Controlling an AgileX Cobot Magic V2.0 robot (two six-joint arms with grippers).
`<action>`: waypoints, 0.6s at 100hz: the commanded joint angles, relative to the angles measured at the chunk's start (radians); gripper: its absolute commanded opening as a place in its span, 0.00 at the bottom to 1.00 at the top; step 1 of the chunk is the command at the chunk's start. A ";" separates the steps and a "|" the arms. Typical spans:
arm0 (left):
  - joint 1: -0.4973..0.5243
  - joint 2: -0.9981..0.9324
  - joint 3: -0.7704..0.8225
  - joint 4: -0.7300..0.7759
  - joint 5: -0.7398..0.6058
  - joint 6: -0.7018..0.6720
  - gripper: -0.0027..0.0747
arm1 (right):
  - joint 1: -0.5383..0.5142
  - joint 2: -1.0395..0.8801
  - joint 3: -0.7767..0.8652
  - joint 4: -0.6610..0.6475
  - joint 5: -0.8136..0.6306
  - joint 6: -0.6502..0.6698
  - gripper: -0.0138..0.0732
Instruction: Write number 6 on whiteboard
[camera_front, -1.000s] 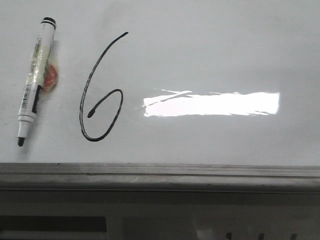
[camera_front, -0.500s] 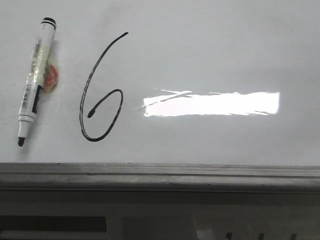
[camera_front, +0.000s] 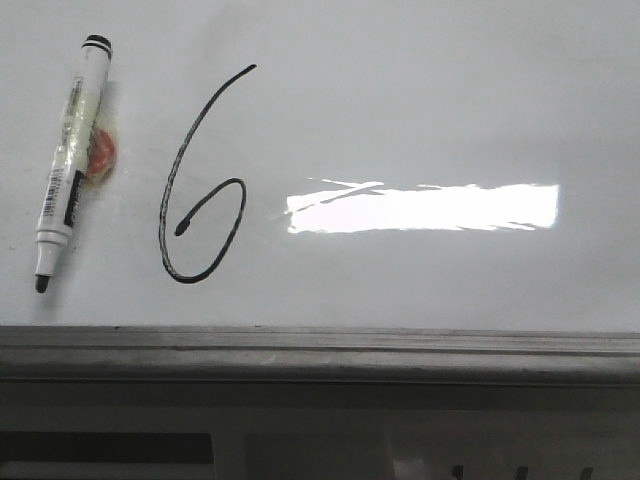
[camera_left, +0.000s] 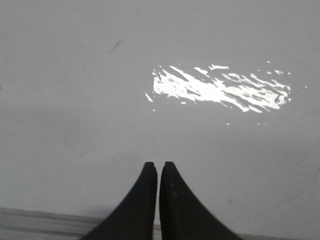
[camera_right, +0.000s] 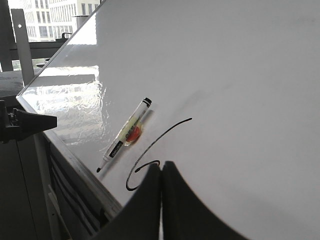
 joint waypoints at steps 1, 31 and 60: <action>0.004 -0.030 0.023 -0.008 0.018 -0.004 0.01 | 0.003 0.007 -0.025 -0.010 -0.074 -0.009 0.09; 0.004 -0.030 0.023 0.004 0.046 -0.004 0.01 | 0.003 0.007 -0.025 -0.010 -0.074 -0.009 0.09; 0.004 -0.030 0.023 0.004 0.046 -0.004 0.01 | 0.003 0.007 -0.025 -0.010 -0.074 -0.009 0.09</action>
